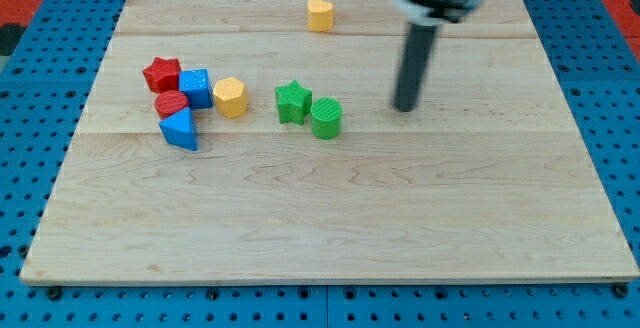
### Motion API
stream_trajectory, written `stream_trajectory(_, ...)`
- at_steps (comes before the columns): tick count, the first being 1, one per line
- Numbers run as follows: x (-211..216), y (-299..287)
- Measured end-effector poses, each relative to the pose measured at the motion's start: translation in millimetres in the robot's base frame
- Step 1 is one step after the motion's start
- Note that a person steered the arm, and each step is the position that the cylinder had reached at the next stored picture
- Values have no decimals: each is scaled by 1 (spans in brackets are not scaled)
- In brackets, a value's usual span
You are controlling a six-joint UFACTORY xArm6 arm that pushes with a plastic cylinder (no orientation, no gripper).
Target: Push the green circle to group of blocks
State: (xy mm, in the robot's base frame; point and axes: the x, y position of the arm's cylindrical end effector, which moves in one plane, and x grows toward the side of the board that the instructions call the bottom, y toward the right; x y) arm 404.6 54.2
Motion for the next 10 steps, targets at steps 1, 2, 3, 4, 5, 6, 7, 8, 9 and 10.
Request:
stream_trajectory(1, 0, -75)
stream_trajectory(2, 0, -150)
stream_trajectory(3, -13, -137)
stream_trajectory(4, -26, -32)
stream_trajectory(5, 14, 8)
stream_trajectory(6, 18, -38)
stream_trajectory(7, 39, -7)
stream_trajectory(8, 37, -64)
stream_trajectory(9, 27, -120)
stream_trajectory(10, 32, -94)
